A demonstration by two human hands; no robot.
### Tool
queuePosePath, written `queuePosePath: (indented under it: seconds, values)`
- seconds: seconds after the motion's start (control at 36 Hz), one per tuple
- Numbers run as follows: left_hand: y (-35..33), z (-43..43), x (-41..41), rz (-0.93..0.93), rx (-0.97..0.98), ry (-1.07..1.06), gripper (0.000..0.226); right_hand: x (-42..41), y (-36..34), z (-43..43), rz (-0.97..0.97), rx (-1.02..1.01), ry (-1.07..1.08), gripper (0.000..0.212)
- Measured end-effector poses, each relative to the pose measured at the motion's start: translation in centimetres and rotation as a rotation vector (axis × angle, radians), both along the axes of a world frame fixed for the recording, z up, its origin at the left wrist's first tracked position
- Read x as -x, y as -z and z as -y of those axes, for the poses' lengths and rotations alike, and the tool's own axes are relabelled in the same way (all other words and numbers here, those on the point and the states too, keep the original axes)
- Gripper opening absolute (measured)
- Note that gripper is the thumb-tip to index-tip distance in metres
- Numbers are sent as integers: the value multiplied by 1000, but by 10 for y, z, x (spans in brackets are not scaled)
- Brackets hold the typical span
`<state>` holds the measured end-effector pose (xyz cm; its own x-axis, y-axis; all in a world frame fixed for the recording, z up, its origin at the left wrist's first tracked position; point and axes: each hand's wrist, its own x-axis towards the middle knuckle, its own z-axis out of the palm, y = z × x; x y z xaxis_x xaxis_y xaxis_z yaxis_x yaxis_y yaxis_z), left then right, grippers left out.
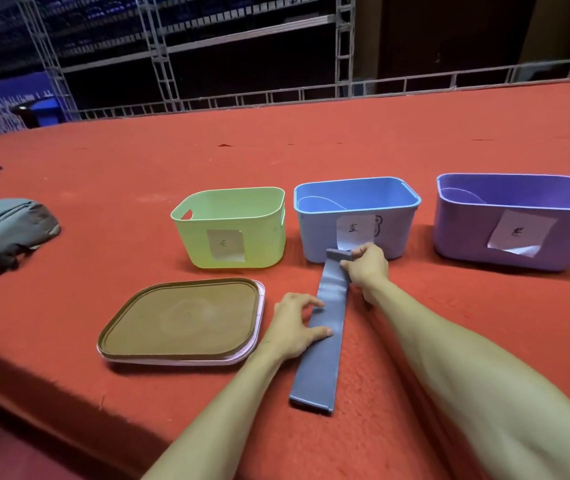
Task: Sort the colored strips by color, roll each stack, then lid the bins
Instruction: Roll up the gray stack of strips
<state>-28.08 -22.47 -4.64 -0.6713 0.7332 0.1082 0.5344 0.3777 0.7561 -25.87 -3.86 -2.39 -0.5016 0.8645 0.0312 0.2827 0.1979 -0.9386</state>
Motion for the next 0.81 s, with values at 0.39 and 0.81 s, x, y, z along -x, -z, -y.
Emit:
queuePosePath:
  seconds: [0.39, 0.81]
  values:
    - [-46, 16, -71, 6, -4, 190, 41, -105, -79, -18, -316, -309, -72, 33]
    - [-90, -24, -201, 554, -104, 381, 45, -216, -114, -71, -123, -404, -91, 14]
